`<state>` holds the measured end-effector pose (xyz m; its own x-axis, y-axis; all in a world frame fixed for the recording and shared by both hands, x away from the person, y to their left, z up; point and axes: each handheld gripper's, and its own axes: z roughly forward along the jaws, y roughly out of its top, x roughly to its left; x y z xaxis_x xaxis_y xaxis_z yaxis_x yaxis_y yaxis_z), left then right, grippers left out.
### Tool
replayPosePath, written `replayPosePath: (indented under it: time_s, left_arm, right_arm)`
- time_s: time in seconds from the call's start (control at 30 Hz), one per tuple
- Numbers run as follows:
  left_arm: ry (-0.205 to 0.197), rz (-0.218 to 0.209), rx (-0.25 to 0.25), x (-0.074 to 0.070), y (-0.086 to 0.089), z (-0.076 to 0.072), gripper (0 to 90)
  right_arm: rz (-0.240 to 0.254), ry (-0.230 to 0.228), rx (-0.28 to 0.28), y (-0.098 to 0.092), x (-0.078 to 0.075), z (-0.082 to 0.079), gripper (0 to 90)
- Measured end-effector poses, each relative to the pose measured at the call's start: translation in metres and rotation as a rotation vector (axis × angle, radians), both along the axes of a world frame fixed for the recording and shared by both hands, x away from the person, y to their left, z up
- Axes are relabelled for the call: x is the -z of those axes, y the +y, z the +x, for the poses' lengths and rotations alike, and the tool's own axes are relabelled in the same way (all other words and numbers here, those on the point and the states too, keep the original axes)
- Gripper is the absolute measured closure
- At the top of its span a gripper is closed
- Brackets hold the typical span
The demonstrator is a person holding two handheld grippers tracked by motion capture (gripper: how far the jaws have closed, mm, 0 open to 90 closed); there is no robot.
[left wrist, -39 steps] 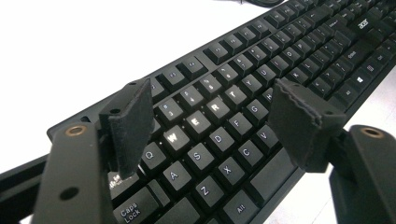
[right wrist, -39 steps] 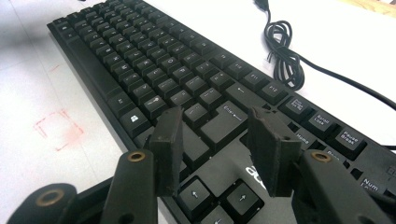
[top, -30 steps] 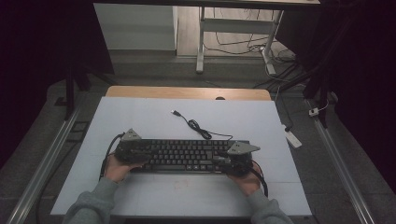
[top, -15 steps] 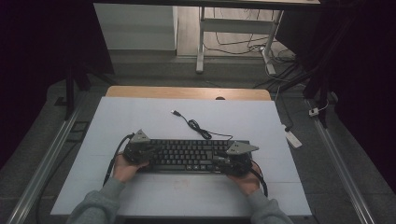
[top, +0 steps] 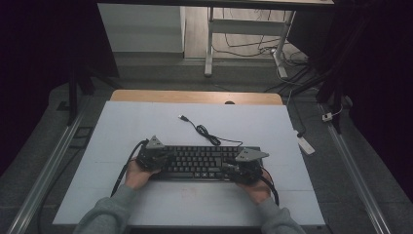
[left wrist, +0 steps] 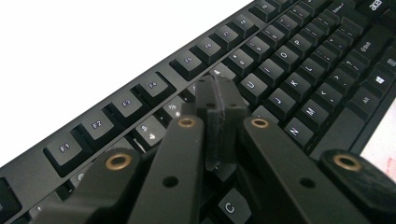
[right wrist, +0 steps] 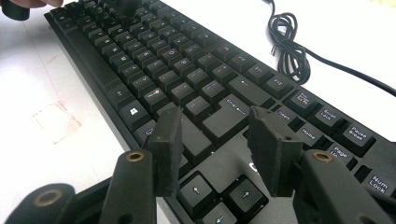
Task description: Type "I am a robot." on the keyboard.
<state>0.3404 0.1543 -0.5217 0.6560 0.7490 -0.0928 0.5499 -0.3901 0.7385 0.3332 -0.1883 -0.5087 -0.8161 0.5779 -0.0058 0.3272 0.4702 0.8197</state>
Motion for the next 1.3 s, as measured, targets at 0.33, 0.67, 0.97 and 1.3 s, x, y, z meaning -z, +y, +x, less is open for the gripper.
replayPosePath:
  time_s: [0.33, 0.67, 0.97, 1.3]
  left_arm:
    - [0.016, 0.010, 0.003, 0.003, -0.002, 0.002, 88.5]
    - [0.026, 0.015, 0.001, 0.006, -0.004, 0.003, 88.8]
    - [-0.029, -0.050, -0.012, -0.007, 0.007, -0.002, 85.1]
    - [-0.042, -0.111, -0.048, -0.021, 0.027, -0.011, 56.9]
  right_arm:
    - [-0.003, 0.004, 0.001, 0.000, 0.001, 0.000, 55.1]
    - [-0.007, 0.006, -0.003, 0.001, 0.001, 0.000, 55.0]
    - [0.001, -0.001, -0.002, 0.001, 0.000, 0.000, 54.9]
    - [-0.002, -0.003, 0.001, 0.000, 0.000, 0.000, 54.8]
